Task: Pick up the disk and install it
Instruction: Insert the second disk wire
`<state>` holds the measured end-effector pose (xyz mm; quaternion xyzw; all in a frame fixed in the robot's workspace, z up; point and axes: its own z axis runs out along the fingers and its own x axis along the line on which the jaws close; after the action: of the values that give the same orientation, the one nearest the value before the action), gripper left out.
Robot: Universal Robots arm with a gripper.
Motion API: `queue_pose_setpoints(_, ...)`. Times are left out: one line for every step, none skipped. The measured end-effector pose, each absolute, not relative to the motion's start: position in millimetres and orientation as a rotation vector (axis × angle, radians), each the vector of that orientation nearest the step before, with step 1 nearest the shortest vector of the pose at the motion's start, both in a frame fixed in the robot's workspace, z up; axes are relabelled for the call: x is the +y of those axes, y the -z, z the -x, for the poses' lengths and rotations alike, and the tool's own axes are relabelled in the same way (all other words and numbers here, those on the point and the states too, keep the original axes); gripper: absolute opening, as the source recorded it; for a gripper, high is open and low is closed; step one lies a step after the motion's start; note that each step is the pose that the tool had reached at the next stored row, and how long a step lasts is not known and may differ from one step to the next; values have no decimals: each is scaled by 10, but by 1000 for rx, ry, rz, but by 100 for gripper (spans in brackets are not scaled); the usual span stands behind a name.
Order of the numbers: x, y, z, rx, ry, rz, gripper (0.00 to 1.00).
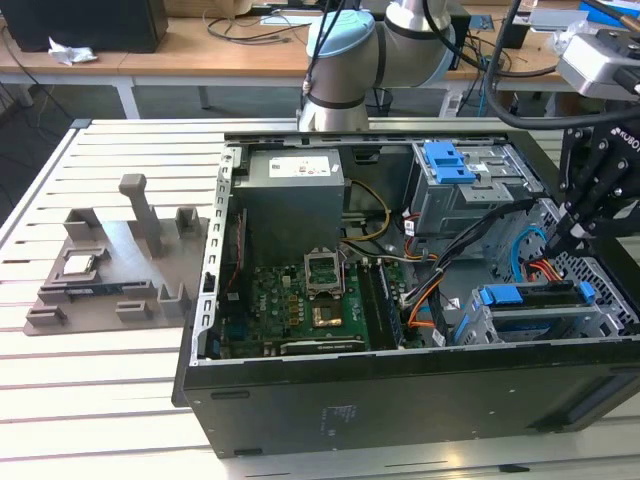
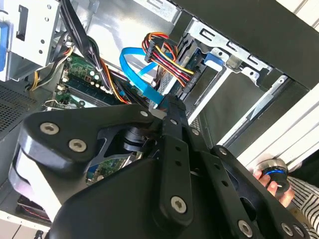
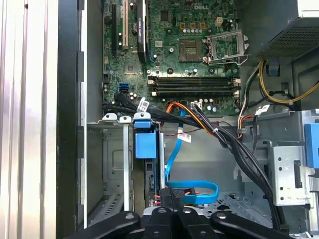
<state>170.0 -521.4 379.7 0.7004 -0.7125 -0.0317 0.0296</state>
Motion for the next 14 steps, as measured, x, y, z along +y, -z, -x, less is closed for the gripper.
queue_pose_setpoints(-5233, -3795, -1695, -2195, 92, -2157, 10)
queue_pose_setpoints(-5281, -3786, -1689, -2194, 89, -2156, 10)
queue_pose_setpoints(-5313, -3759, -1688, -2194, 90, -2156, 10)
queue_pose_setpoints(-5329, -3722, -1688, -2192, 90, -2157, 10)
queue_pose_setpoints(-5336, -3708, -1687, -2190, 89, -2159, 10)
queue_pose_setpoints(-5343, -3698, -1687, -2186, 89, -2162, 10)
queue_pose_setpoints(-5357, -3683, -1686, -2182, 89, -2167, 10)
queue_pose_setpoints(-5372, -3668, -1681, -2178, 89, -2171, 10)
queue_pose_setpoints(-5381, -3660, -1680, -2175, 89, -2174, 10)
queue_pose_setpoints(-5387, -3652, -1679, -2173, 89, -2176, 10)
queue_pose_setpoints(-5398, -3635, -1676, -2168, 88, -2180, 10)
queue_pose_setpoints(-5406, -3624, -1674, -2165, 88, -2184, 10)
queue_pose_setpoints(-5411, -3615, -1673, -2162, 88, -2186, 10)
queue_pose_setpoints(-5417, -3604, -1672, -2158, 88, -2190, 10)
